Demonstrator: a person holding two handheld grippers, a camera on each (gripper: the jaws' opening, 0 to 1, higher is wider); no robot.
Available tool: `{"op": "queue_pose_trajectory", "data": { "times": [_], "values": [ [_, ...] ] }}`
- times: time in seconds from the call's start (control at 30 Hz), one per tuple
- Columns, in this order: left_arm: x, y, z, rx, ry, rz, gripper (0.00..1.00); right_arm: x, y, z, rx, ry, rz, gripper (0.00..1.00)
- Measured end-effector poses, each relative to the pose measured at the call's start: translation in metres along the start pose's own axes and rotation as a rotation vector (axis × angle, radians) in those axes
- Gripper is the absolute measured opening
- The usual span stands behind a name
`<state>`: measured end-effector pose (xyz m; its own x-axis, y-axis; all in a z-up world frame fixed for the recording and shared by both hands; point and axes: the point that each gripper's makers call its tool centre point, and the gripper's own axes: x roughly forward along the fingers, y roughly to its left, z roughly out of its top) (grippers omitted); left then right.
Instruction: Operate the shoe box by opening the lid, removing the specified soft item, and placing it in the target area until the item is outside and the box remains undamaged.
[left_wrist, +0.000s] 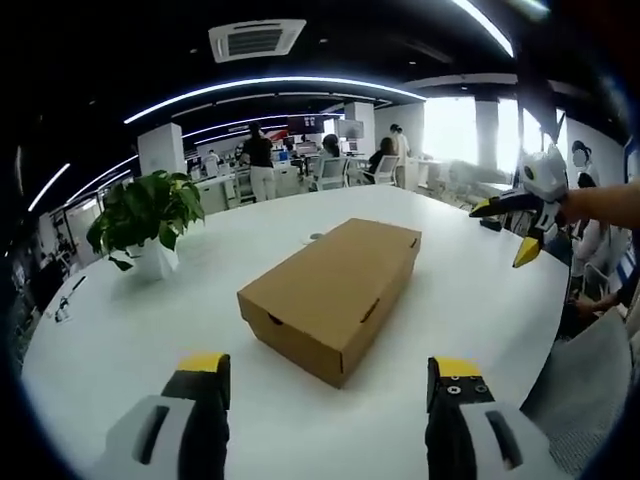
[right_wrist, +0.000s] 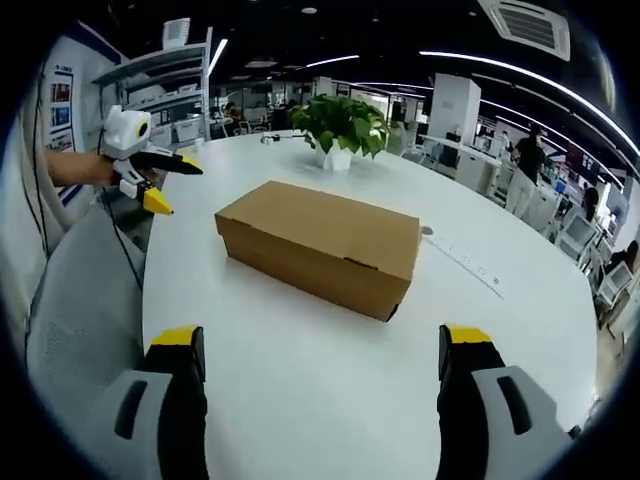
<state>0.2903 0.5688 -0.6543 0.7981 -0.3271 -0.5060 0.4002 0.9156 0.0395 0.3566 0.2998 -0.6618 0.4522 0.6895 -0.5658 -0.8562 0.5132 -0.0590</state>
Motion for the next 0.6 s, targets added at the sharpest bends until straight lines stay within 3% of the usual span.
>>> {"op": "queue_pose_trajectory", "data": {
  "times": [0.6],
  "values": [
    [0.027, 0.002, -0.007, -0.044, 0.011, 0.082, 0.73, 0.048, -0.027, 0.012, -0.07, -0.014, 0.087, 0.83]
  ]
}}
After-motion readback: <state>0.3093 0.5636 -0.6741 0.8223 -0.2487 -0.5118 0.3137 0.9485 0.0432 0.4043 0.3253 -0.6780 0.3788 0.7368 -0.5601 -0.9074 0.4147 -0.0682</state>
